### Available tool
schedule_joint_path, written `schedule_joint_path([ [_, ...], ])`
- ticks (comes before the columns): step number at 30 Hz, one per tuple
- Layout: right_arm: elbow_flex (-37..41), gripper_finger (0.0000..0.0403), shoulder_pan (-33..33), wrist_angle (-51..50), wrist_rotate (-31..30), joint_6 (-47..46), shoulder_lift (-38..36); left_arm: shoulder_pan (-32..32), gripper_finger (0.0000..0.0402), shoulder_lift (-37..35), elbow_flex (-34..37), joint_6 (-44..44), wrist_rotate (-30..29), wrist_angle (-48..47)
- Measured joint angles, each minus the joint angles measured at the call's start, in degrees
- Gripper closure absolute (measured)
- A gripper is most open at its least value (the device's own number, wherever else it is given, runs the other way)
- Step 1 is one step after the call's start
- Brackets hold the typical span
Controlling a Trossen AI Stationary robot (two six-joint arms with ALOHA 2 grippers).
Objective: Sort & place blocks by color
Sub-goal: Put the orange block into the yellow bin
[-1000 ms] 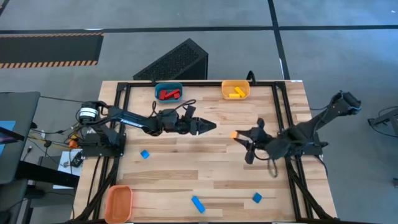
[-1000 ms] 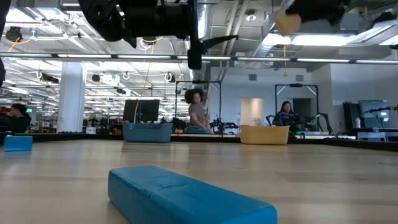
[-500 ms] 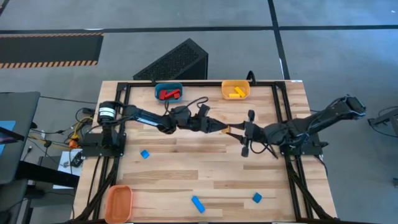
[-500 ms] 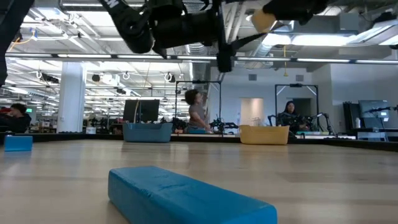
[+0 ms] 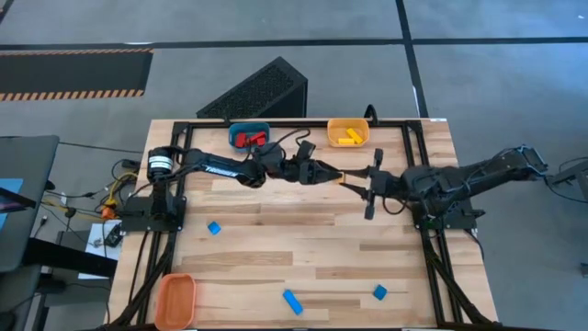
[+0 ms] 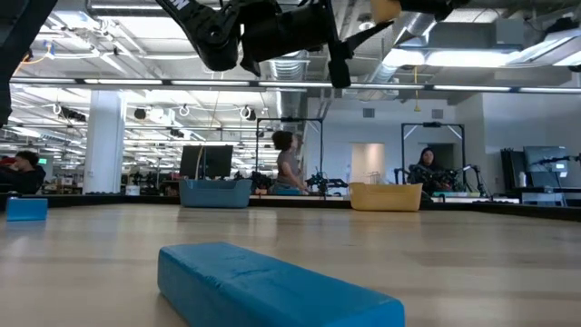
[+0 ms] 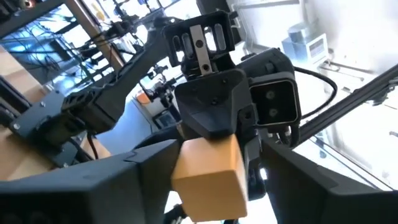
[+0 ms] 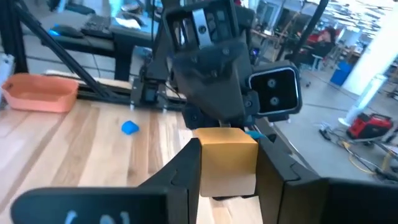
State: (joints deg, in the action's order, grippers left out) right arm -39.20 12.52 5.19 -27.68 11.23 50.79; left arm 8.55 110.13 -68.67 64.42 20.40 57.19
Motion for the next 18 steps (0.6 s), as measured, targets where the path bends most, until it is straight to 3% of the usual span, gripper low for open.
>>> schedule_joint_path([
  [7, -0.04, 0.0289, -4.48, -0.18, 5.79, 2.9, -0.75, 1.68, 0.0296, -0.03, -1.79, -0.84, 0.39, -2.42],
  [12, -0.02, 0.0262, -8.72, -0.3, 6.81, 2.0, -0.66, 2.64, 0.0296, -0.11, -1.83, -2.33, -1.75, -2.89],
  [18, 0.05, 0.018, -13.52, -0.56, 3.35, 0.11, -0.51, 5.66, 0.0283, -0.11, -2.01, -4.26, -6.02, -4.25],
])
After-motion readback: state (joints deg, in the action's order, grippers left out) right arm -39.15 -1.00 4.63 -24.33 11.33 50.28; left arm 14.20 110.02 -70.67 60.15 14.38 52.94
